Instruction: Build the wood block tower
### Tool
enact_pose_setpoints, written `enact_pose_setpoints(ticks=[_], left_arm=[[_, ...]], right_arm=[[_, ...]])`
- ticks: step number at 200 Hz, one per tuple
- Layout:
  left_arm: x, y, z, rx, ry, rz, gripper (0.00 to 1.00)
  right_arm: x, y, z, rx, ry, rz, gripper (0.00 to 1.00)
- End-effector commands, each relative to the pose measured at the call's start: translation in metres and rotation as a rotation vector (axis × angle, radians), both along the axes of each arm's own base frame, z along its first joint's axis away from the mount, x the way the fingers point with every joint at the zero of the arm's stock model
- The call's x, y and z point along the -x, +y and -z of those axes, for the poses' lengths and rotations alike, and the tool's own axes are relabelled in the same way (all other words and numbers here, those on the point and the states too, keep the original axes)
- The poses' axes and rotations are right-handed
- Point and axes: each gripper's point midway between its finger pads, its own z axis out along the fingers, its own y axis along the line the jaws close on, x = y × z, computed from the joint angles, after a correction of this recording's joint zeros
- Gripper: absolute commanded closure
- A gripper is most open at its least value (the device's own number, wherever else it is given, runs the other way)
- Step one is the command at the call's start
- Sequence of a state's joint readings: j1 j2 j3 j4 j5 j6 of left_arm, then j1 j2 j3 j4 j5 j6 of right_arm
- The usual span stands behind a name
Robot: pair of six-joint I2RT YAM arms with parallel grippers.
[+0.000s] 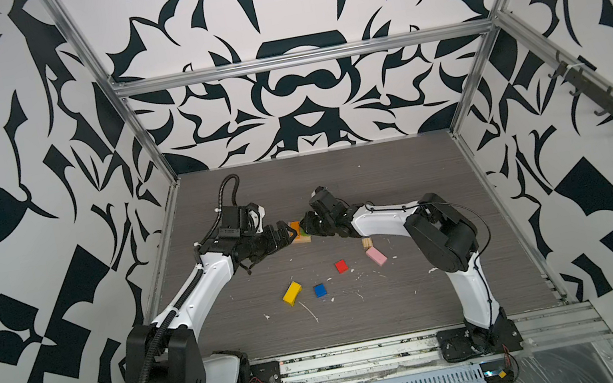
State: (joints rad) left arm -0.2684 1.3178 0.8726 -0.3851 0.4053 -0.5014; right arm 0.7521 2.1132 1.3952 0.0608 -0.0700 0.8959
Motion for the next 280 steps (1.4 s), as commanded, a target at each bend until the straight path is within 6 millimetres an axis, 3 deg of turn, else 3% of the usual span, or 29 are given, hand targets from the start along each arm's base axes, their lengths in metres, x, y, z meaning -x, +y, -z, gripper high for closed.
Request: enact_pose_setpoints(ticks=[1,218,280], left_arm=[[0.002,0.000,0.005,0.007,0.016,0.000,0.00],[0.003,0.001,0.006,0.005,0.020,-0.001,0.00],[0.003,0.001,0.007,0.003,0.018,0.001,0.00]], right_arm=[[-0.005,-0.001,-0.015,-0.016,-0.026,0.013,0.81],[-0.008,0.007,-0.016,-0.028,-0.027,-0.011,0.62],[-0.012,0.014,-0.025,-0.046,-0.047,-0.031,0.54]])
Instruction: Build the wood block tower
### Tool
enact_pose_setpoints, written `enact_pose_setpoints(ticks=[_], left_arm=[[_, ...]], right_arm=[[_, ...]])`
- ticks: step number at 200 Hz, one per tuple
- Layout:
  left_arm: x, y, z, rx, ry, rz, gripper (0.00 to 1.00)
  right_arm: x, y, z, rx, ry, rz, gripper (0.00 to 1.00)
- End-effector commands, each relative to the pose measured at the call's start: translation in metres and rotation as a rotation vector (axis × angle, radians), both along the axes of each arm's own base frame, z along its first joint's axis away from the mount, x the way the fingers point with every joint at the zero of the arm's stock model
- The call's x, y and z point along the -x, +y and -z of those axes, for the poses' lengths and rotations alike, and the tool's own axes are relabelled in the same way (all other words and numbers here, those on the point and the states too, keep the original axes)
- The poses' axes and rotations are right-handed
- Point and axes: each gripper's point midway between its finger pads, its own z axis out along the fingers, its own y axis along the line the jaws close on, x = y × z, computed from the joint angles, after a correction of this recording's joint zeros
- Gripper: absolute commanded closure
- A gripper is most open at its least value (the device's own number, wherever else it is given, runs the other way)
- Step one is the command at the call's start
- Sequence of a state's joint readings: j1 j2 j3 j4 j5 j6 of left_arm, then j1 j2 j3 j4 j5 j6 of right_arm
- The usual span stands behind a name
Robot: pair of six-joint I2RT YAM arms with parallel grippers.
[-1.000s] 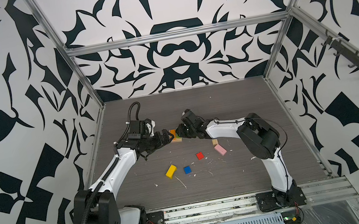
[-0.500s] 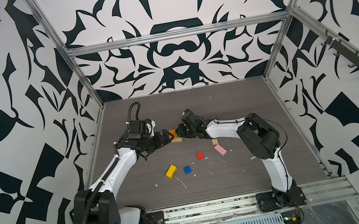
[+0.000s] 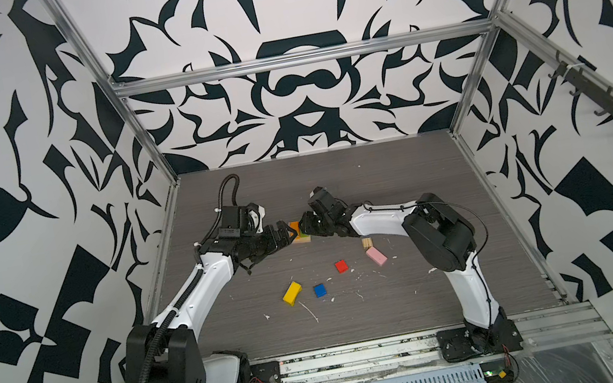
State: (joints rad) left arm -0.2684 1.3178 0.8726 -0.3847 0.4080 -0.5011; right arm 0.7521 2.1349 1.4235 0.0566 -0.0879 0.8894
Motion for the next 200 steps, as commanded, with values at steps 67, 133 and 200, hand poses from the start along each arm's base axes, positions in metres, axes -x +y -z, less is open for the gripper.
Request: enact_pose_setpoints(ticks=[67,133,200], left_arm=[[-0.003,0.001,0.009,0.001,0.011,-0.015,0.01],[-0.033,0.003,0.013,-0.020,-0.025,-0.046,0.01],[-0.069,-0.003,0.016,0.034,-0.023,-0.062,0.00]], right_arm=[[-0.003,-0.008,-0.042,-0.007,-0.088,-0.004,0.53],[0.013,-0.015,-0.045,0.019,-0.117,-0.079,0.51],[0.018,-0.006,-0.042,-0.008,-0.125,-0.145,0.49]])
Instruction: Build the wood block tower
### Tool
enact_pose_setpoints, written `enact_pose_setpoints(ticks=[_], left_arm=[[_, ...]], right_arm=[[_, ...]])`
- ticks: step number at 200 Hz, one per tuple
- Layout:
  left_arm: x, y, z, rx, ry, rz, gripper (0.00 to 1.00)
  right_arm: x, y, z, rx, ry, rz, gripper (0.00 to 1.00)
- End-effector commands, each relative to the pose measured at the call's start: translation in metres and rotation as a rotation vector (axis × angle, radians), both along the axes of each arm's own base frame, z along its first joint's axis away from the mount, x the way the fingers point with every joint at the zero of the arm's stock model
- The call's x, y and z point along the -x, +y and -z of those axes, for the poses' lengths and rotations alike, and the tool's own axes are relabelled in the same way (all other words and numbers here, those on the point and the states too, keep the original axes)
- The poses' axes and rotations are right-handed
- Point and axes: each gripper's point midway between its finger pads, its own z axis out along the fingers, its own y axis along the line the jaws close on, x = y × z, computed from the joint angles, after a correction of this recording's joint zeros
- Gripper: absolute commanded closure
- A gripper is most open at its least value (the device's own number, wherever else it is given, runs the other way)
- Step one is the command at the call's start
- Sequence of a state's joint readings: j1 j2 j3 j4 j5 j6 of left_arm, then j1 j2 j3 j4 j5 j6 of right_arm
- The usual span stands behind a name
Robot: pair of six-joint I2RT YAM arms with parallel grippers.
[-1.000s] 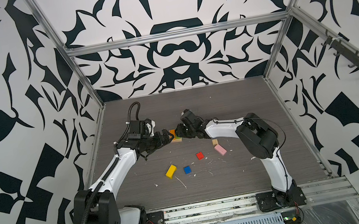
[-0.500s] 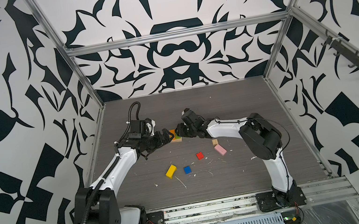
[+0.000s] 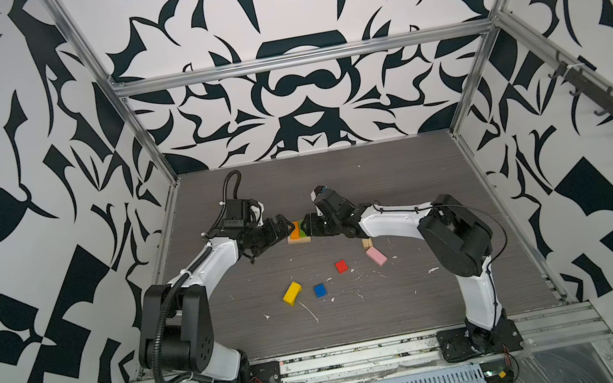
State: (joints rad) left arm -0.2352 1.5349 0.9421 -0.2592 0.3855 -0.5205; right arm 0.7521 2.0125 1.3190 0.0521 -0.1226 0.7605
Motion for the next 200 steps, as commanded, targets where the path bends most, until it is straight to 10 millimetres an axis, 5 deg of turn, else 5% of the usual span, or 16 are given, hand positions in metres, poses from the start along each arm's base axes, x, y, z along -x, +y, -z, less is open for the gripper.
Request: enact_pose_setpoints(ticks=[1,86,200], left_arm=[[-0.022,-0.007,-0.016,0.049,-0.053,-0.003,0.01],[-0.057,-0.021,-0.003,0.158,-0.017,-0.001,0.00],[-0.073,-0.035,0.012,0.237,0.019,0.008,0.01]], right_arm=[[-0.004,0.006,-0.019,-0.043,-0.054,-0.034,0.49],[-0.007,0.013,-0.015,-0.054,-0.043,-0.047,0.49],[-0.007,0.021,-0.009,-0.071,-0.029,-0.064,0.49]])
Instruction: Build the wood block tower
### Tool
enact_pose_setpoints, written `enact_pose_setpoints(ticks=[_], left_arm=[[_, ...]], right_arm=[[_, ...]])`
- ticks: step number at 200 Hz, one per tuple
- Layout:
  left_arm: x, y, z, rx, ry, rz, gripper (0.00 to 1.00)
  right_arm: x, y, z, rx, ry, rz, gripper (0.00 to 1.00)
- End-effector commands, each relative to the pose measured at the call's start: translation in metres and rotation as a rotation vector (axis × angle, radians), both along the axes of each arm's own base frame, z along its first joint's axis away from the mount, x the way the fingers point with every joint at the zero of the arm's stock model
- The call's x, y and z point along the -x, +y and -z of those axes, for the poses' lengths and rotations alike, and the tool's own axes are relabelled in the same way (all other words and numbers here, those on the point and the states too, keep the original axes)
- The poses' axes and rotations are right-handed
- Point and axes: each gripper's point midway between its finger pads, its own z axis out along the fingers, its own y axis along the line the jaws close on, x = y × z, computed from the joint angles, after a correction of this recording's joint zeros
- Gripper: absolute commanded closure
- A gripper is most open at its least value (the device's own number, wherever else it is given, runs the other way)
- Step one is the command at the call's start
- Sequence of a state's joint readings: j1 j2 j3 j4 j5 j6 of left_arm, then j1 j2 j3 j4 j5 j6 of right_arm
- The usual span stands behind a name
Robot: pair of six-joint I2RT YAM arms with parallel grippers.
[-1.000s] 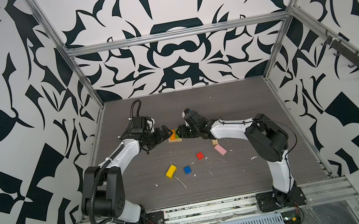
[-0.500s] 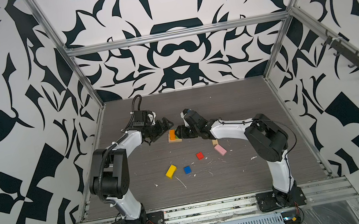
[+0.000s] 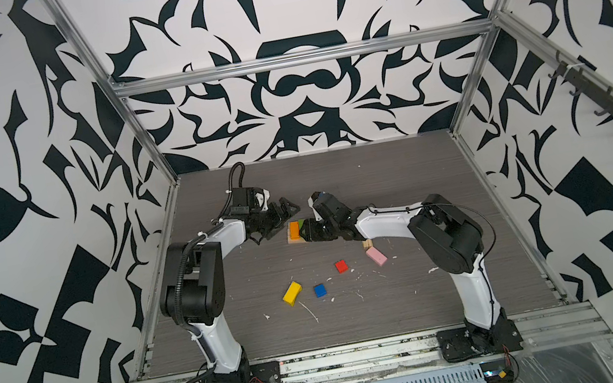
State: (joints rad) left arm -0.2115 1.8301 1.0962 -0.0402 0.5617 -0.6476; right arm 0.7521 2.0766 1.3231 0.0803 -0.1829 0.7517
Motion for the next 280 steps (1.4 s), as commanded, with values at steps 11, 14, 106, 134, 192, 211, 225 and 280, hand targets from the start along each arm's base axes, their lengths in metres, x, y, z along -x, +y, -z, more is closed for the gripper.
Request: enact_pose_setpoints(ticks=[11,14,106,134,192,211,225,280], left_arm=[[-0.011,-0.005,-0.006,0.040,-0.016,0.005,0.00],[-0.011,-0.005,-0.005,0.041,-0.014,0.004,0.01],[-0.014,-0.007,-0.001,0.054,0.003,0.007,0.01],[-0.014,-0.008,0.001,0.062,0.012,0.009,0.00],[-0.014,-0.010,0.002,0.079,0.020,0.012,0.01],[-0.014,-0.012,0.004,0.084,0.026,0.015,0.00],[-0.015,-0.012,0.004,0.086,0.028,0.014,0.01],[-0.016,-0.013,0.005,0.093,0.033,0.015,0.00]], right_arm=[[-0.012,0.014,-0.035,-0.071,-0.074,-0.014,0.49],[-0.012,0.014,-0.035,-0.071,-0.073,-0.014,0.48],[-0.010,0.018,-0.036,-0.078,-0.083,-0.027,0.49],[-0.009,0.020,-0.037,-0.082,-0.086,-0.032,0.49],[-0.007,0.021,-0.036,-0.082,-0.084,-0.036,0.49],[-0.007,0.021,-0.035,-0.080,-0.082,-0.036,0.49],[-0.007,0.021,-0.035,-0.080,-0.081,-0.035,0.49],[-0.006,0.021,-0.035,-0.079,-0.081,-0.031,0.49]])
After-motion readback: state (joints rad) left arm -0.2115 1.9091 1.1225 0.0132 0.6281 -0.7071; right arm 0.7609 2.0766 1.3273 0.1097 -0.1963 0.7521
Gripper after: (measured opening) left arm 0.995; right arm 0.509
